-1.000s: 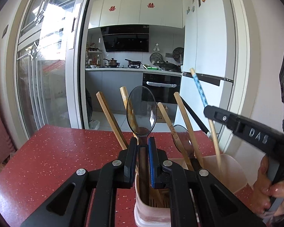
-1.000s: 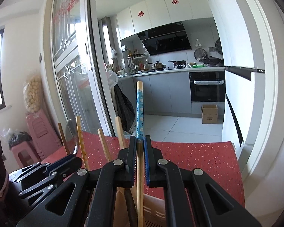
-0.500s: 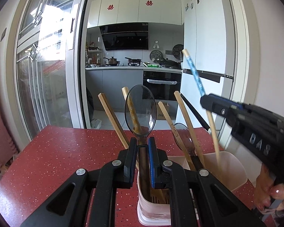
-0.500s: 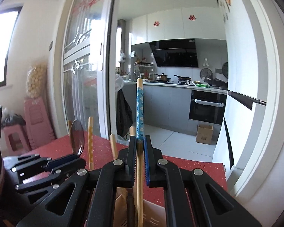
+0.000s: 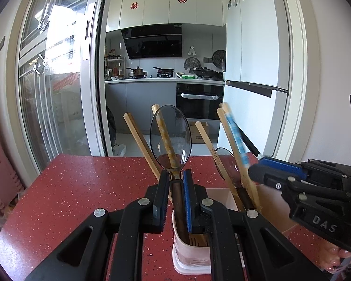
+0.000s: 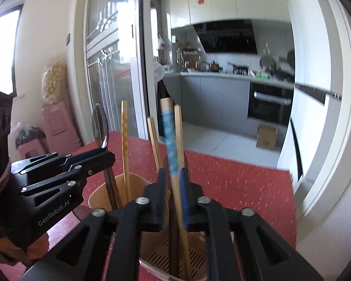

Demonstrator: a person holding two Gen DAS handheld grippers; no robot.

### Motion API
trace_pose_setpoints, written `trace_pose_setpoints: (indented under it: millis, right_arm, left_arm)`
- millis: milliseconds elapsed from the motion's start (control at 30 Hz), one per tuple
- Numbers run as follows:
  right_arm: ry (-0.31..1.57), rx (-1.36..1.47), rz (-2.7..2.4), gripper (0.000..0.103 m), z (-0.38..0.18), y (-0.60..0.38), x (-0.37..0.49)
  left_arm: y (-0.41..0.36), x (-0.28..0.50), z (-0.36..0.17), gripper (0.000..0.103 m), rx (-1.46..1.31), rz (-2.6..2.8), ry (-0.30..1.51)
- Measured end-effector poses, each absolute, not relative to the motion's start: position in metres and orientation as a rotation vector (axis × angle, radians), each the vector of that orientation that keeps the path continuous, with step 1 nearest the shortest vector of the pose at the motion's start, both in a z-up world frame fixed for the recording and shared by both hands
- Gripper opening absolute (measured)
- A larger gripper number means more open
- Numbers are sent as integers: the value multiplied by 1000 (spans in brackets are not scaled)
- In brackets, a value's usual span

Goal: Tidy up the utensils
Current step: 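Lower both utensils into the holder and open both grippers, then move both tools back over the two dark spoons on the table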

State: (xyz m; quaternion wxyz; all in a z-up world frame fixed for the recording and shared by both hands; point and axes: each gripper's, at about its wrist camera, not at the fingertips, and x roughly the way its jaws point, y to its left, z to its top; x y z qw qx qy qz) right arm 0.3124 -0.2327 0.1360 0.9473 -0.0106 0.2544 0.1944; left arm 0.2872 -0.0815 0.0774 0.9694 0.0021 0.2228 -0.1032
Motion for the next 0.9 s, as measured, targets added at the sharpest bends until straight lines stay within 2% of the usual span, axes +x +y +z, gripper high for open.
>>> trace_pose_setpoints:
  millis: [33, 100, 133, 167, 200, 533, 800, 900]
  right_arm:
    - [530, -7, 391, 34, 136, -235, 313]
    - [534, 28, 379, 36, 137, -242, 309]
    - [537, 43, 375, 36, 137, -245, 308]
    - [543, 64, 373, 36, 138, -249, 306]
    - [552, 76, 364, 36, 138, -252, 304]
    - [574, 172, 321, 37, 141, -274, 271]
    - [609, 201, 283, 55, 151, -276, 232]
    - [637, 214, 276, 57, 150, -272, 216]
  left_arm:
    - [-81, 288, 78, 41, -1, -210, 457]
    - [-80, 289, 78, 42, -11, -211, 466]
    - [-79, 289, 78, 50, -14, -210, 469]
    - [-78, 289, 79, 94, -15, -203, 475]
    - [-76, 290, 80, 103, -19, -187, 477]
    - [-61, 283, 82, 103, -44, -142, 472]
    - [-42, 252, 82, 103, -27, -86, 566]
    - [-36, 236, 76, 103, -43, -82, 616]
